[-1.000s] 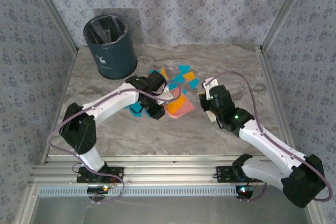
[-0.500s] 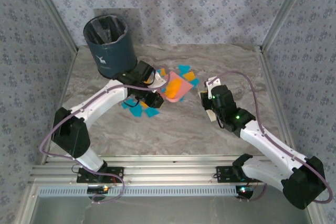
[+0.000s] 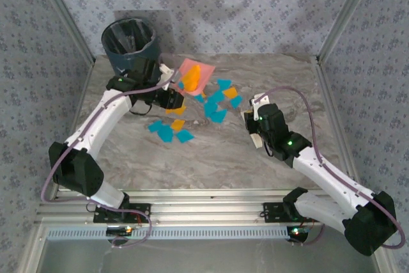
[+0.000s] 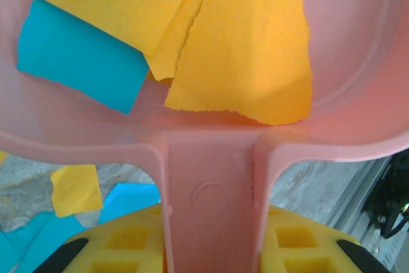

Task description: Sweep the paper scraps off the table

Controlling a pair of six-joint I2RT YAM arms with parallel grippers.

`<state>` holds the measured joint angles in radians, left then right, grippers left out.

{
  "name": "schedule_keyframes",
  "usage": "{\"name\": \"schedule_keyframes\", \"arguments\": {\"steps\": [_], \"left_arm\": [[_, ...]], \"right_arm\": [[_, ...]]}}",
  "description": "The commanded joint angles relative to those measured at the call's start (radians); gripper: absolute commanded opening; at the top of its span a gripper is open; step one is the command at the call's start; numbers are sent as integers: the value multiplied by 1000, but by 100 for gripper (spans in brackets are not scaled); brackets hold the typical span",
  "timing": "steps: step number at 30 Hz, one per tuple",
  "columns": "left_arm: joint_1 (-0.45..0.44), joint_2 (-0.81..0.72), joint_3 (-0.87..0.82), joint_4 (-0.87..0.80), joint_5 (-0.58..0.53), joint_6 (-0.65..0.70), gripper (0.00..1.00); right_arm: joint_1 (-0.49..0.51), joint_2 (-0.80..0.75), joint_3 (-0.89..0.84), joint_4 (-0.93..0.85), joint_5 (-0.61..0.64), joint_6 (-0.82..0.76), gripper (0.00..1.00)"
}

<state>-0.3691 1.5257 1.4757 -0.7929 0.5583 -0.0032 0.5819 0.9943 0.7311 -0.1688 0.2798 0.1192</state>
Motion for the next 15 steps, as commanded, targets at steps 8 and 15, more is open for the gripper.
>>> {"name": "schedule_keyframes", "arguments": {"steps": [8,15], "left_arm": [[102,50,227,-50,79,-48,0],[186,119,385,-63,125,-111,0]], "right_arm": [[-5,-17,7,23,-12,28,0],[-5,-14,10,23,-19,36,0]]}}
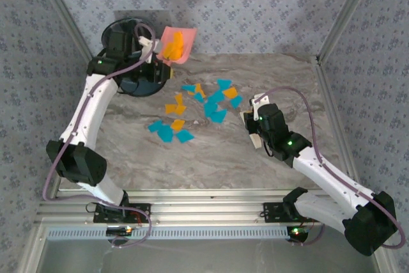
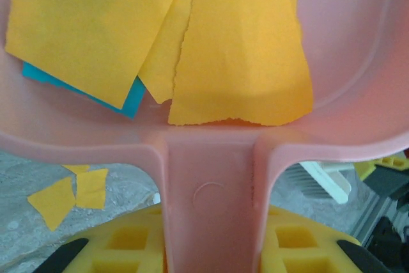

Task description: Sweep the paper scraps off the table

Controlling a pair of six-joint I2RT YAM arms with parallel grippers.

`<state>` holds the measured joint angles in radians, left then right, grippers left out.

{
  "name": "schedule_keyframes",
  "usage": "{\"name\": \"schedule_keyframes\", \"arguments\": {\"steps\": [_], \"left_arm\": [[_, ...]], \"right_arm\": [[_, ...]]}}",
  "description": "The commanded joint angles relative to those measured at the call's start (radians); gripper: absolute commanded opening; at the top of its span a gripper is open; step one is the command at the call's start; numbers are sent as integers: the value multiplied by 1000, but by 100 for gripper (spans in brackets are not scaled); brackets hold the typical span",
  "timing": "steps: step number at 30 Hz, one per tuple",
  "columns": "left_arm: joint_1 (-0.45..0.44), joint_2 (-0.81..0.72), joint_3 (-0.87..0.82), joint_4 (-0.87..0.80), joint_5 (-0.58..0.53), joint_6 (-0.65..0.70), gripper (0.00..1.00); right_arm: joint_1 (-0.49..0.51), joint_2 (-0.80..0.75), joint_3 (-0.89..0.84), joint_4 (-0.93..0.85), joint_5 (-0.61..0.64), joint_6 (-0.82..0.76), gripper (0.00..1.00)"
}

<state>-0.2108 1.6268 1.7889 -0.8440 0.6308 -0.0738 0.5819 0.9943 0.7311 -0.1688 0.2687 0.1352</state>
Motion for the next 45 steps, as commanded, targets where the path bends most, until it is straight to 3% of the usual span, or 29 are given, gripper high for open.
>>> {"name": "schedule_keyframes", "arguments": {"steps": [1,12,28,45], "left_arm": [[41,30,93,-12,58,-59,0],[165,153,209,52,152,-301,0],[234,199,193,159,193,-566,0],[281,211,100,489,299,-892,0]], "right_arm": [[-5,-14,10,23,-9,21,0],[-5,-11,10,23,-13,25,0],[-4,-10,0,20,-12,27,0],[-5,-6,-7,23,-12,26,0]]}}
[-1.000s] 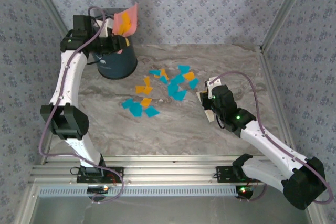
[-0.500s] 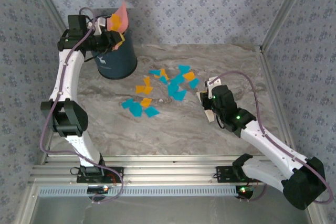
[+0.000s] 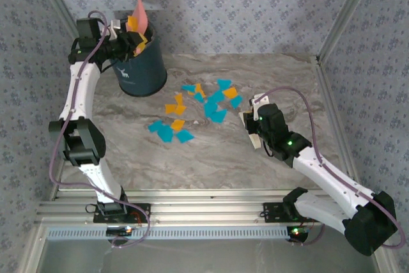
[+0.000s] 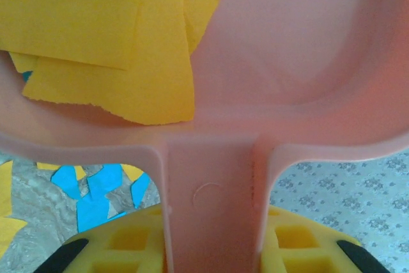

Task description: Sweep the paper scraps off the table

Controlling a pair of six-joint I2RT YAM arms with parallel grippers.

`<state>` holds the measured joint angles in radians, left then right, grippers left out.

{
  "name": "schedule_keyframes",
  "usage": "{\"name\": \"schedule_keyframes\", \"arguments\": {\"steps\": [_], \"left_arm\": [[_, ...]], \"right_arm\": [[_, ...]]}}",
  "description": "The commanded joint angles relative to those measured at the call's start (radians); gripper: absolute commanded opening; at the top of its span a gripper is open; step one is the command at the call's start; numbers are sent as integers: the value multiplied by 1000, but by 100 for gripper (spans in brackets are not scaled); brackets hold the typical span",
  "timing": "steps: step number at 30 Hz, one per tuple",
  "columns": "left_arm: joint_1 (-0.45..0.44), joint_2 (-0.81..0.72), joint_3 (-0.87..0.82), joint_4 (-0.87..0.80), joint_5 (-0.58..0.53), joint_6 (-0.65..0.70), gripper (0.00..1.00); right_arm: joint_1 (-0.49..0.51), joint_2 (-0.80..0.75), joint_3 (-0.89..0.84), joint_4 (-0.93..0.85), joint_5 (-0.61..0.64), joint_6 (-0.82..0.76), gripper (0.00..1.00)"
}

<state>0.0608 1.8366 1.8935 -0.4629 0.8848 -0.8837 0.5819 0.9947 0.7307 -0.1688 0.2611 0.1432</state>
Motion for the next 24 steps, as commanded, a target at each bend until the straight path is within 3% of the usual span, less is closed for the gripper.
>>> {"name": "schedule_keyframes", "arguments": {"steps": [1,11,20,24], "left_arm": [[12,1,-12,129,47,-103,0],[23,-4,-84,294,59,-251,0],[38,-15,-228,656,71,-568,0],[38,-10,-236,703,79,-616,0]], "right_arm": [[-5,-7,-8,23,-5,17,0],[-6,-1,-7,25,-3,13,0],[-6,1,-8,22,-5,12,0],[-6,3,-9,26,-7,12,0]]}}
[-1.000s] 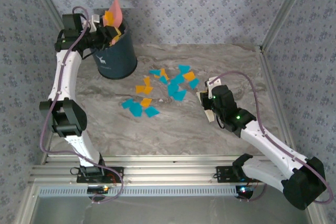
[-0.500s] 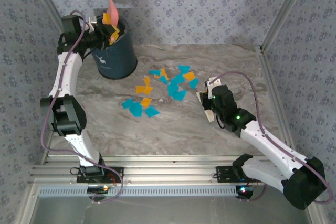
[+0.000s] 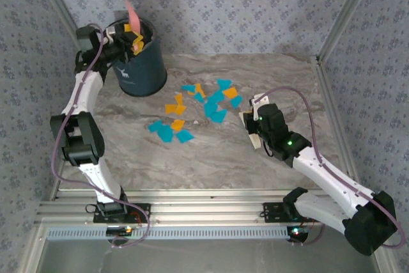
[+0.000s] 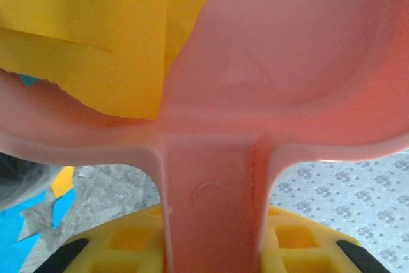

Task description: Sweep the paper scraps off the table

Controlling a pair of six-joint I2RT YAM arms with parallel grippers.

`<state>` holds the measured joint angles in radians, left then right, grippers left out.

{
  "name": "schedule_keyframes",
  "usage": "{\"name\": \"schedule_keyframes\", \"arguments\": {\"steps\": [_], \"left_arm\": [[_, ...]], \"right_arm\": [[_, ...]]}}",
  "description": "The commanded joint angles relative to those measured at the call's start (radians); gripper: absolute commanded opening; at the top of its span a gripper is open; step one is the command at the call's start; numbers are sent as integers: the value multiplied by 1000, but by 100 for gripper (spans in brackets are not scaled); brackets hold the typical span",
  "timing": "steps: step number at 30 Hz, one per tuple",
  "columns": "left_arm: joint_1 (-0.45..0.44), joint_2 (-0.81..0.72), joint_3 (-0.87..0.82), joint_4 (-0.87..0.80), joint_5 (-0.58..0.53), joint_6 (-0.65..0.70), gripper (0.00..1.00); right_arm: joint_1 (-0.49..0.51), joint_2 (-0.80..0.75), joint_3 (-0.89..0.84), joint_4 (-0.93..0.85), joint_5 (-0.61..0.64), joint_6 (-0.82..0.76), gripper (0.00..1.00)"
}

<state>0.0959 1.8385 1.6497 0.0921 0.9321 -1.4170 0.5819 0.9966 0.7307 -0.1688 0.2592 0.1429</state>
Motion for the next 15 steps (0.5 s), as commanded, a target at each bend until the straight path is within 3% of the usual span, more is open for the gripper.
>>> {"name": "schedule_keyframes", "arguments": {"steps": [1,7,15], "left_arm": [[4,-12,5,161,34,-96,0],[4,-13,-30,273,31,-205,0],[3,-1,-106,583,-1,-480,0]], "right_arm": [[-6,0,-8,24,-5,14,0],[-7,2,-13,26,-5,14,0],[-5,1,-15,25,-8,17,0]]}}
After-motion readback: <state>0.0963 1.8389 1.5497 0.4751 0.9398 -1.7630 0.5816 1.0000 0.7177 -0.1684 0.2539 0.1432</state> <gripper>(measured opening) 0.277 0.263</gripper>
